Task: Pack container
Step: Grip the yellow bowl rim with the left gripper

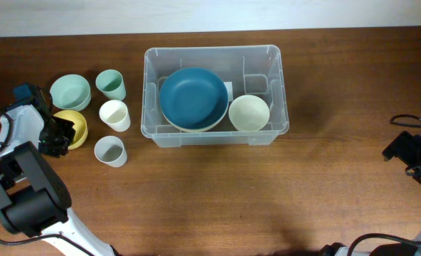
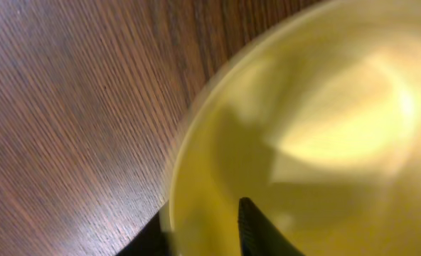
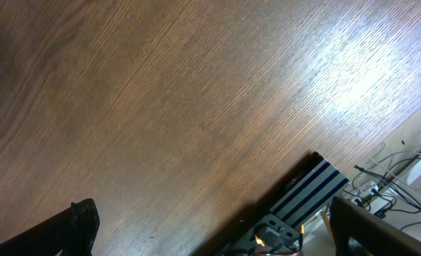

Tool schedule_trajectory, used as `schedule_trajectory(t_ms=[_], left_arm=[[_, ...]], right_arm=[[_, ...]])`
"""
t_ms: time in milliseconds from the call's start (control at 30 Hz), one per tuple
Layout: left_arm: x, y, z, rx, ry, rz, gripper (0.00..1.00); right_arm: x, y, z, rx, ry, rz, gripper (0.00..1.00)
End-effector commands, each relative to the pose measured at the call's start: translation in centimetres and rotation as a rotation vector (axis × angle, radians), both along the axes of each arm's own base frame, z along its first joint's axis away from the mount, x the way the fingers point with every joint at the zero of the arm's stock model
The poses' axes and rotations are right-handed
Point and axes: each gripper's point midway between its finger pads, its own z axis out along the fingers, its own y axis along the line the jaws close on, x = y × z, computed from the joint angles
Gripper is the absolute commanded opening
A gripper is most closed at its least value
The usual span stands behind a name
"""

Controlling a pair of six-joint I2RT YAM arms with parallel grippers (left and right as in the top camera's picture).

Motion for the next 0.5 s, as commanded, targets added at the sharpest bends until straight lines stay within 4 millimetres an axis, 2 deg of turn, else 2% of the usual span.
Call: schedule_trajectory(t_ms=[0, 133, 467], left_arm=[[-0.18, -0.23, -0.50, -0.016, 0.009, 0.003, 0.20], [-0.19, -0.22, -0.50, -0.016, 0.009, 0.002, 0.01], [-0.62, 0.48, -0.50, -0.004, 0.018, 0.018, 0.01]], right_arm=[[-0.12, -0.05, -0.17, 0.006, 0.004, -0.002, 0.99], [-0.12, -0.05, -0.17, 0.006, 0.004, -0.002, 0.99], [-0.12, -0.05, -0.17, 0.006, 0.004, -0.002, 0.99]])
